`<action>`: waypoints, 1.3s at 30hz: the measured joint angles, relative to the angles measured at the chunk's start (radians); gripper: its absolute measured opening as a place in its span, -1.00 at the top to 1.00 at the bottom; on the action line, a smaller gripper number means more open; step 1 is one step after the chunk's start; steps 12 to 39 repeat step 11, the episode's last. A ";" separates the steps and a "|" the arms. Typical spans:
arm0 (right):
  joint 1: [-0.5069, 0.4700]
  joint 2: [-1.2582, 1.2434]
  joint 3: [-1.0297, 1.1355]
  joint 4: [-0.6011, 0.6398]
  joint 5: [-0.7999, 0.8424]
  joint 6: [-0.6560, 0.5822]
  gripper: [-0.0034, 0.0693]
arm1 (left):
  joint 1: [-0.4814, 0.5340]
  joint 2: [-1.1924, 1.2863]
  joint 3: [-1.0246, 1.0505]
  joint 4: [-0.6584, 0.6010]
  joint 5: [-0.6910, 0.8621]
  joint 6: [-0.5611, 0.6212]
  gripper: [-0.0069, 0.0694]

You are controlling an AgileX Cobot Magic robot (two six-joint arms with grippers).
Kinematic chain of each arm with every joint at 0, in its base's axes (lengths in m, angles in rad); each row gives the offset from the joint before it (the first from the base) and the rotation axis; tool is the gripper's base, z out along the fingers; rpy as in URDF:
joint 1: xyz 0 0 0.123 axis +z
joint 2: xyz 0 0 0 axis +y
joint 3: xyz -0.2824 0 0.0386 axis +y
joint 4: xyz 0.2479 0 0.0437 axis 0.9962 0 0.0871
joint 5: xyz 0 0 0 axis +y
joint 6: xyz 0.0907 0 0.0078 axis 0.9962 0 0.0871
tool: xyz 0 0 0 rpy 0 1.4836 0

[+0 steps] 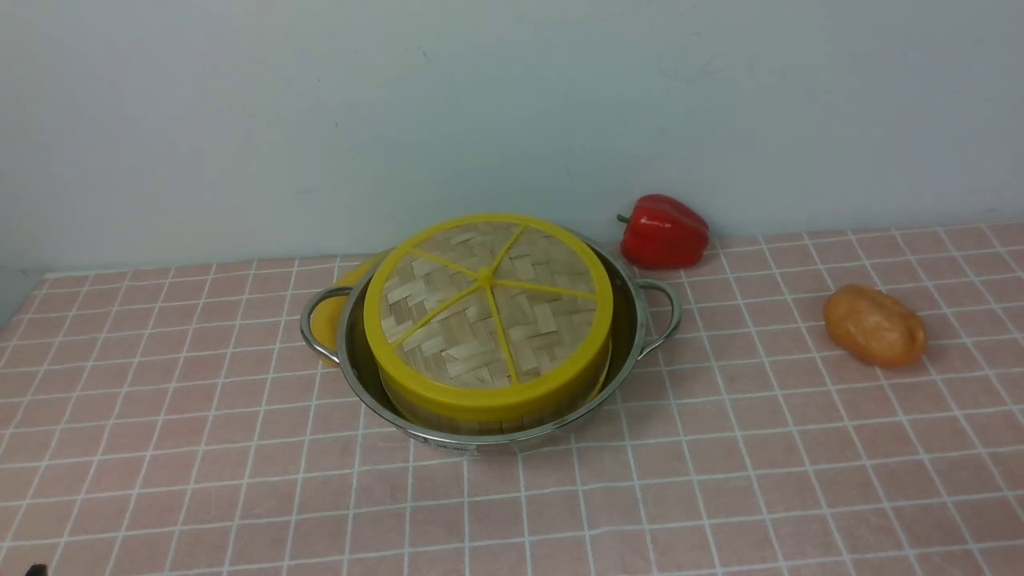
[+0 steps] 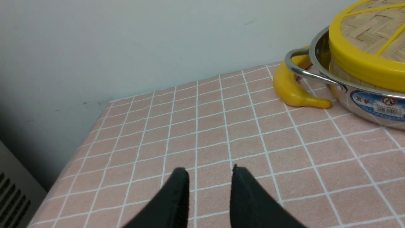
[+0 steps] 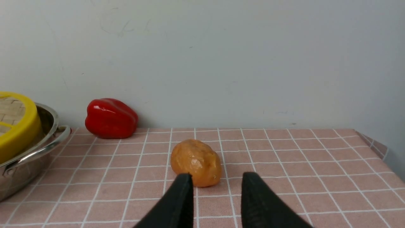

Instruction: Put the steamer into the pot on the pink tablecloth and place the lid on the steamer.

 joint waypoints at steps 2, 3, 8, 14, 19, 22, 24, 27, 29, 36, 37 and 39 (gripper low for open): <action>0.000 0.000 0.000 0.000 0.000 0.000 0.25 | 0.000 0.000 0.000 0.000 0.000 0.000 0.32; 0.000 0.000 0.000 0.000 0.000 0.000 0.25 | 0.000 0.000 0.000 0.000 0.000 0.000 0.32; 0.000 0.000 0.000 0.000 0.000 0.000 0.25 | 0.000 0.000 0.000 0.000 0.000 0.000 0.29; 0.000 0.000 0.000 0.000 0.000 0.000 0.25 | 0.000 0.000 0.000 0.000 0.000 0.000 0.28; 0.000 0.000 0.000 0.000 0.000 0.000 0.25 | 0.000 0.000 0.000 0.000 0.000 0.000 0.28; 0.000 0.000 0.000 0.000 0.000 0.000 0.25 | 0.000 0.000 0.000 0.000 0.000 0.000 0.28; 0.000 0.000 0.000 0.000 0.000 0.000 0.25 | 0.000 0.000 0.000 0.000 0.000 0.000 0.28; 0.000 0.000 0.000 0.000 0.000 0.000 0.25 | 0.000 0.000 0.000 0.000 0.000 0.000 0.28; 0.000 0.000 0.000 0.000 0.000 0.000 0.25 | 0.000 0.000 0.000 0.000 0.000 0.000 0.28; 0.000 0.000 0.000 0.000 0.000 0.000 0.25 | 0.000 0.000 0.000 0.000 0.000 0.000 0.28; 0.000 0.000 0.000 0.000 0.000 0.000 0.25 | 0.000 0.000 0.000 0.000 0.000 0.000 0.28; 0.000 0.000 0.000 0.000 0.000 0.000 0.25 | 0.000 0.000 0.000 0.000 0.000 0.000 0.28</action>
